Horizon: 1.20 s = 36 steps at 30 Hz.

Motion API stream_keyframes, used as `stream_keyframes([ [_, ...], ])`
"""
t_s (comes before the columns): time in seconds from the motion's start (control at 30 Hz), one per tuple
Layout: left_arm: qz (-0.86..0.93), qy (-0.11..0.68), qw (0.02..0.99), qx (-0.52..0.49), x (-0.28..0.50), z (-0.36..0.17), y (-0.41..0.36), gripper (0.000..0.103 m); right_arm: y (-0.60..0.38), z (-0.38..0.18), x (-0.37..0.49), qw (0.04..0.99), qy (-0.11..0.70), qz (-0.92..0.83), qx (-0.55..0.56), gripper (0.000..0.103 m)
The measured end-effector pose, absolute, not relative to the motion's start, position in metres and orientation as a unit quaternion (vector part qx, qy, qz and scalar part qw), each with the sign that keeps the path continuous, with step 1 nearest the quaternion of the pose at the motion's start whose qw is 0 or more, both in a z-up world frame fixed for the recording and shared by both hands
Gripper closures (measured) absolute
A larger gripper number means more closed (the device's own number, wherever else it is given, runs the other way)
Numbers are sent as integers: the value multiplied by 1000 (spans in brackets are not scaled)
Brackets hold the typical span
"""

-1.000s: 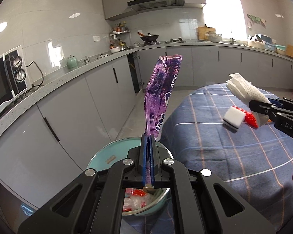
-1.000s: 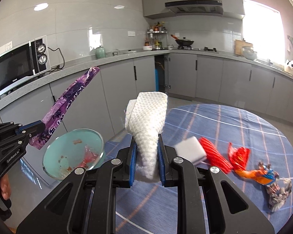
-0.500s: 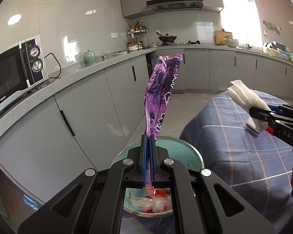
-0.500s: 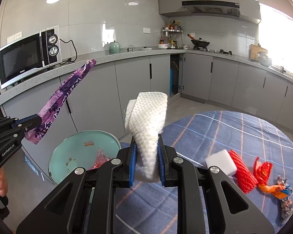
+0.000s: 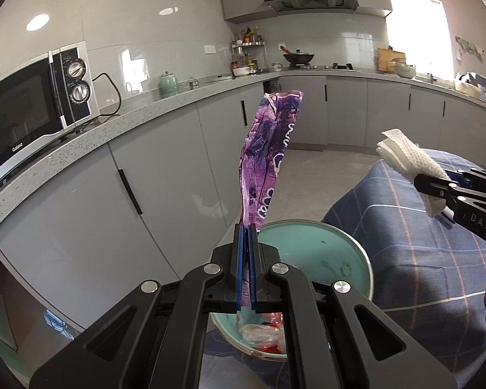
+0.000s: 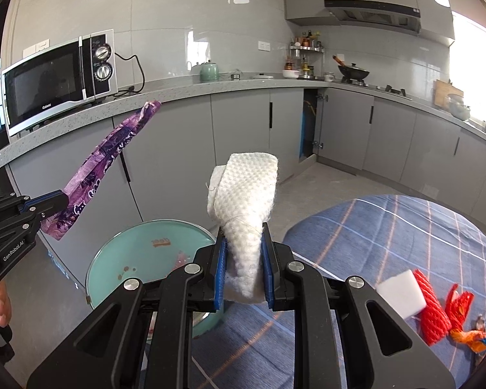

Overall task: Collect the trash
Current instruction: 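Carry the purple wrapper and white mesh cloth with both tools over the bin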

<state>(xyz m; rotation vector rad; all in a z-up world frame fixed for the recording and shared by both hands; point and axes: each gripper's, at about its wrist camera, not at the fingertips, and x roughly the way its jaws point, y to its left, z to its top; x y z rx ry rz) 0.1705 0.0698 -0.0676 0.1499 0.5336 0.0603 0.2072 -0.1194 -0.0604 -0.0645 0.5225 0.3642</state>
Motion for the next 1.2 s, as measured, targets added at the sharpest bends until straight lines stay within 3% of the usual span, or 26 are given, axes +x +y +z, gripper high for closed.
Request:
stream_keyframes([
  [1.2, 53, 279, 957, 60, 174, -72, 86, 99, -71, -72, 228, 933, 268, 229, -70, 83],
])
